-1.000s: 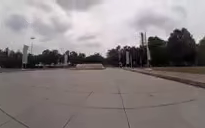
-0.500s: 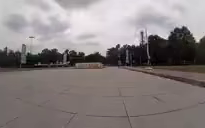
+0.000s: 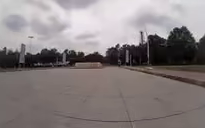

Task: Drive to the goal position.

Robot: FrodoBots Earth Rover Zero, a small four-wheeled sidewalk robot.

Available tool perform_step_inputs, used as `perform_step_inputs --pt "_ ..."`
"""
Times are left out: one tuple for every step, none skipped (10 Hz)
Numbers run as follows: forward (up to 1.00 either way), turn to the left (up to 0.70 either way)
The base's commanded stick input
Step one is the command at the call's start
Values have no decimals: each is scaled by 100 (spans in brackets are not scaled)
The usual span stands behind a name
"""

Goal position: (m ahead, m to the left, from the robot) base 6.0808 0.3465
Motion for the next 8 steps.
perform_step_inputs --pt "60 0" --pt "60 0" --pt "60 0" --pt "60 0" --pt "60 0" --pt "60 0" --pt "60 0" --pt "60 0"
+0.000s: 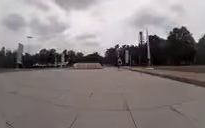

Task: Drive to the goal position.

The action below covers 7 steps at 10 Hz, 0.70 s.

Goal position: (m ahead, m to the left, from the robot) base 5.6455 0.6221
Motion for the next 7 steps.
perform_step_inputs --pt "60 0" --pt "60 0" --pt "60 0" --pt "60 0" --pt "60 0" --pt "60 0" --pt "60 0"
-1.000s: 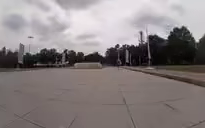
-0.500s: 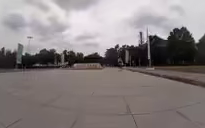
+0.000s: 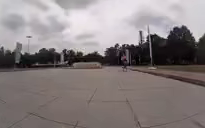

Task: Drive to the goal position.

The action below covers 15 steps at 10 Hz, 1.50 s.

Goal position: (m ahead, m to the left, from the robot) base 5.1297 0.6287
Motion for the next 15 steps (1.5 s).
perform_step_inputs --pt "60 0" --pt "60 0" --pt "60 0" --pt "60 0" --pt "60 0" --pt "60 0" --pt "60 0" --pt "60 0" --pt "60 0" --pt "60 0" --pt "60 0" --pt "60 0" --pt "60 0" --pt "60 0" --pt "60 0"
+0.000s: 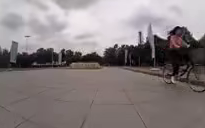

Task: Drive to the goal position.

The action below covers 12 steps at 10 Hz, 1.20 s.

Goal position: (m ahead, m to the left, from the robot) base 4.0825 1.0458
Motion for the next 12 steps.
perform_step_inputs --pt "60 0" --pt "60 0" --pt "60 0" --pt "60 0" --pt "60 0" --pt "60 0" --pt "60 0" --pt "60 0" --pt "60 0" --pt "60 0" --pt "60 0" --pt "60 0"
